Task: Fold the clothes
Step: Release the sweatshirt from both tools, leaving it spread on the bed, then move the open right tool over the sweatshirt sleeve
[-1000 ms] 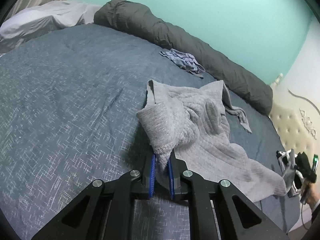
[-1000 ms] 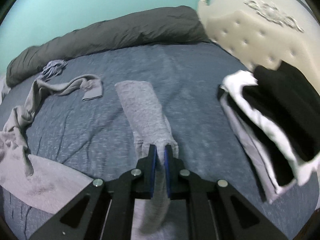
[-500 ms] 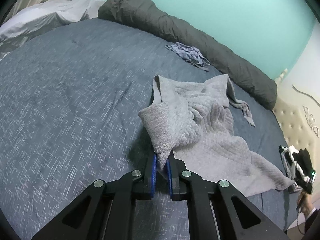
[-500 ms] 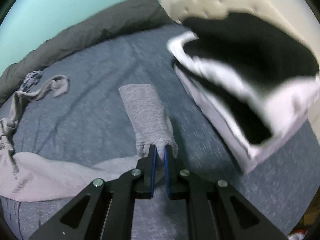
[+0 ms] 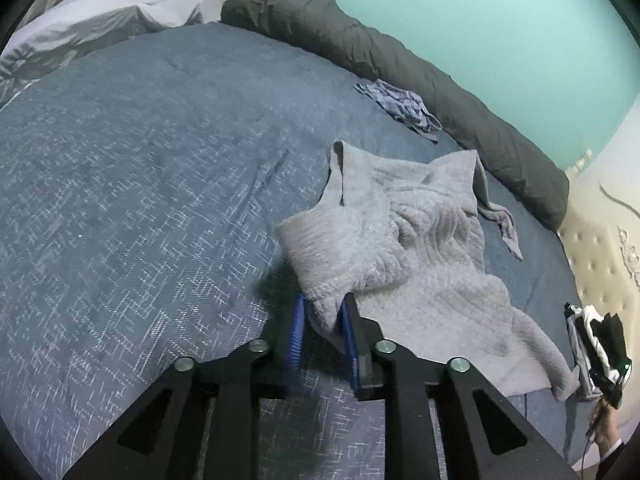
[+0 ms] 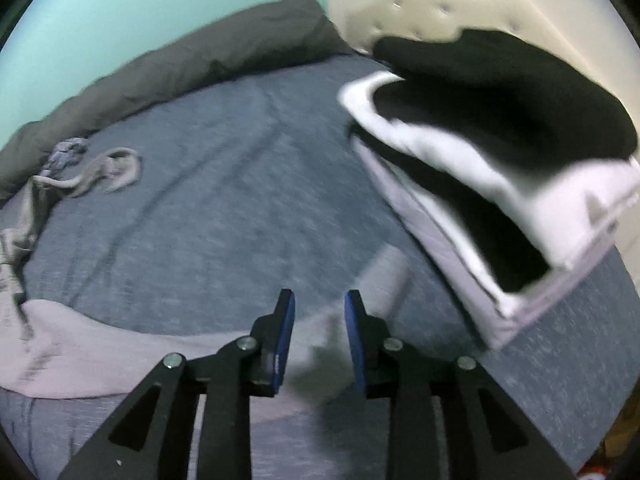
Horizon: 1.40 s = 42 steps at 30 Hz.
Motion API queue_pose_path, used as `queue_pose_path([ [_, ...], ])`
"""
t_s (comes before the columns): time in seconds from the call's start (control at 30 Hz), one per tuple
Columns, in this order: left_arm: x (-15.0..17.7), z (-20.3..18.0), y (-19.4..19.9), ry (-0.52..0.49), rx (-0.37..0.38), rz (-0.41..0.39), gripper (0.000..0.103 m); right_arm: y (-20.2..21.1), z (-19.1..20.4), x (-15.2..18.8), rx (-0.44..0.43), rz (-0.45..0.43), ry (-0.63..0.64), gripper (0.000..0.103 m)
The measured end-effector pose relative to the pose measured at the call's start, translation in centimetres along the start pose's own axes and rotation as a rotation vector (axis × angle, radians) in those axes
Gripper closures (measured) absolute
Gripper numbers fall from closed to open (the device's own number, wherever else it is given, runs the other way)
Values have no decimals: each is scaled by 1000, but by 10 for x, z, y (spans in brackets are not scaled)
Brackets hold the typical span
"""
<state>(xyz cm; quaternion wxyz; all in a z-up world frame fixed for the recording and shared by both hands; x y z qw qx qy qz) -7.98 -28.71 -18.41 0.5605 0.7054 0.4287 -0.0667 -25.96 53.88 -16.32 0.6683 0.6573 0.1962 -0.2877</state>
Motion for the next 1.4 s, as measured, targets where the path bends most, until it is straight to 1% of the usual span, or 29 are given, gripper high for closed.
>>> queue_pose_path([
  [0.07,-1,-2,8,2,-7,-17,78,1,14,-5,-44,-11,15,73],
  [0.13,-4,-3,17,1,-6,-36,71,2,31,-6,-84,-12,19,73],
  [0.27,-11,-13,24,-33,-3,-53,69,-3,63,-10,-189,-10,0,72],
  [0.33,-15,-20,23,-59,-5,-55,68,-5,78,-13,-222,-6,11,68],
  [0.47,-17,-34,14,-89,-6,-51,68,-11,107,-16,-268,7,29,62],
  [0.53,-18,-43,7,-100,3,-49,67,-20,117,-18,-296,15,20,54],
  [0.57,-18,-47,2,-102,8,-49,67,-24,123,-19,-313,22,18,53],
  [0.73,-20,-75,-20,-110,55,-40,67,-44,157,-28,-361,49,34,50],
  [0.8,-20,-89,-31,-132,67,-37,64,-53,172,-34,-382,60,42,50],
  [0.83,-19,-97,-38,-144,73,-35,62,-57,178,-37,-388,61,46,49],
  [0.97,-19,-120,-62,-171,96,-21,62,-79,205,-53,-405,66,76,48],
  [1.03,-17,-129,-71,-187,105,-21,62,-90,215,-62,-414,68,75,45],
  [1.13,-14,-140,-83,-204,119,-17,62,-114,227,-74,-397,78,64,43],
  [1.4,-7,-146,-101,-213,152,11,61,-172,256,-103,-375,115,64,42],
])
Point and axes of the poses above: each gripper's, at about its wrist camera, not at the fingertips, and y roughly against the way its jaws point, z to its left, x to its underside, the point moved 1 cm from there along -y, roughly the way its jaws point, and after that the axes turned 3 degrees about -x, right-handed, at the moved point
